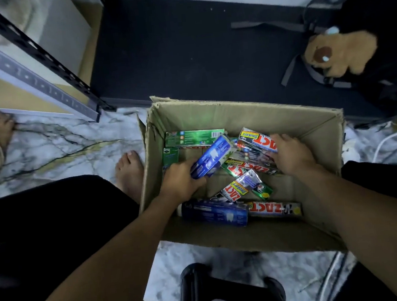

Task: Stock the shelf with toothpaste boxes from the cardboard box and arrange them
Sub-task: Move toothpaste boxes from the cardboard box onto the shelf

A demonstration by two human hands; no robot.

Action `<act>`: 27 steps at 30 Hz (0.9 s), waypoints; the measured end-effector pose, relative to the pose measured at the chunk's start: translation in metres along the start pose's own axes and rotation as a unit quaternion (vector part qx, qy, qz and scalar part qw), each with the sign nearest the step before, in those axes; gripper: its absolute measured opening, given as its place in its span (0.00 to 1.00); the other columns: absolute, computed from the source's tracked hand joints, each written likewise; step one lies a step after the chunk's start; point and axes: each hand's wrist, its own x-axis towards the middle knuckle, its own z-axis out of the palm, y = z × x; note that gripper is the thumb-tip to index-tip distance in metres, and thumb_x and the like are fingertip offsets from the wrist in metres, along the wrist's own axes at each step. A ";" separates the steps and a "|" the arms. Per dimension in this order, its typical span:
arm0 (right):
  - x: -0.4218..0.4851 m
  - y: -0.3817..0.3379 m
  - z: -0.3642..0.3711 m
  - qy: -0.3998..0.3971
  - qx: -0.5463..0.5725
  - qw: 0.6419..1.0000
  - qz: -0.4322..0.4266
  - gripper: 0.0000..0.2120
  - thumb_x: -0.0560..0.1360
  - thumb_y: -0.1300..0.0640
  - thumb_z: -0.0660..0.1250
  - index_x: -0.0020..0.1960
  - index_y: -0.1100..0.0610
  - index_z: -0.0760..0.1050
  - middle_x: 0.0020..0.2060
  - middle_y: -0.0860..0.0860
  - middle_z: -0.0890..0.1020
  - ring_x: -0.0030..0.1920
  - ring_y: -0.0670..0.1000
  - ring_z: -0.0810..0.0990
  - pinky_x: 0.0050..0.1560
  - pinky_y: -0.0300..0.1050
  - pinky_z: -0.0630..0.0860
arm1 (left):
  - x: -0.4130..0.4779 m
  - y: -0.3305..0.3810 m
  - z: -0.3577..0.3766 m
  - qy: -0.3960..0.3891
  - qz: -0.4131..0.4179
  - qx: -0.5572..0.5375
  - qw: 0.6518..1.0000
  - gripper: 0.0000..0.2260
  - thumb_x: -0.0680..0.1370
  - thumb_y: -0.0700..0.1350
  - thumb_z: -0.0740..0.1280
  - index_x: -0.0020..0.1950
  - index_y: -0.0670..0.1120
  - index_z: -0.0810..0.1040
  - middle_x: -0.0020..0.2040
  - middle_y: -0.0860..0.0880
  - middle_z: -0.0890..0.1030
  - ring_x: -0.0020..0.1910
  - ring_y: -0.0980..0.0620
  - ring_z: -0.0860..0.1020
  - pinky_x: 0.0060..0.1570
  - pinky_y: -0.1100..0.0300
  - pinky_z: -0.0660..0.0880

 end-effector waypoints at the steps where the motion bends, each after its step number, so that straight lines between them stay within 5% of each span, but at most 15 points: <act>1: -0.004 -0.002 -0.004 -0.005 0.015 1.000 0.005 0.22 0.76 0.54 0.68 0.68 0.54 0.69 0.60 0.58 0.77 0.58 0.62 0.77 0.56 0.55 0.76 | -0.002 0.001 -0.005 -0.003 0.003 0.008 1.000 0.25 0.72 0.53 0.74 0.67 0.50 0.75 0.53 0.46 0.85 0.49 0.46 0.82 0.47 0.57 0.77; 5: -0.029 -0.010 -0.022 0.008 0.056 0.998 0.020 0.19 0.75 0.52 0.69 0.64 0.52 0.71 0.58 0.56 0.80 0.57 0.61 0.79 0.55 0.53 0.77 | -0.011 0.013 -0.030 0.012 0.023 0.027 0.999 0.27 0.71 0.56 0.73 0.69 0.52 0.74 0.55 0.47 0.84 0.50 0.45 0.83 0.48 0.55 0.79; 13: -0.079 -0.022 -0.078 0.112 0.081 0.990 -0.014 0.15 0.77 0.53 0.67 0.63 0.51 0.70 0.50 0.55 0.82 0.48 0.59 0.81 0.46 0.50 0.79 | -0.021 0.069 -0.088 0.053 0.081 0.125 0.987 0.18 0.75 0.59 0.67 0.56 0.47 0.73 0.50 0.45 0.83 0.47 0.42 0.81 0.46 0.53 0.75; 22: -0.149 -0.013 -0.179 0.267 0.113 0.954 -0.079 0.19 0.75 0.53 0.69 0.64 0.53 0.71 0.56 0.54 0.79 0.56 0.60 0.75 0.51 0.55 0.75 | -0.058 0.146 -0.203 0.135 0.166 0.128 0.968 0.23 0.75 0.57 0.68 0.64 0.49 0.66 0.54 0.47 0.82 0.51 0.42 0.80 0.53 0.47 0.74; 27: -0.196 -0.017 -0.247 0.370 0.097 0.918 -0.100 0.21 0.76 0.51 0.68 0.67 0.51 0.70 0.57 0.52 0.78 0.55 0.59 0.75 0.52 0.57 0.74 | -0.098 0.201 -0.273 0.211 0.241 0.205 0.925 0.27 0.74 0.61 0.66 0.68 0.51 0.65 0.55 0.45 0.83 0.52 0.39 0.80 0.51 0.48 0.74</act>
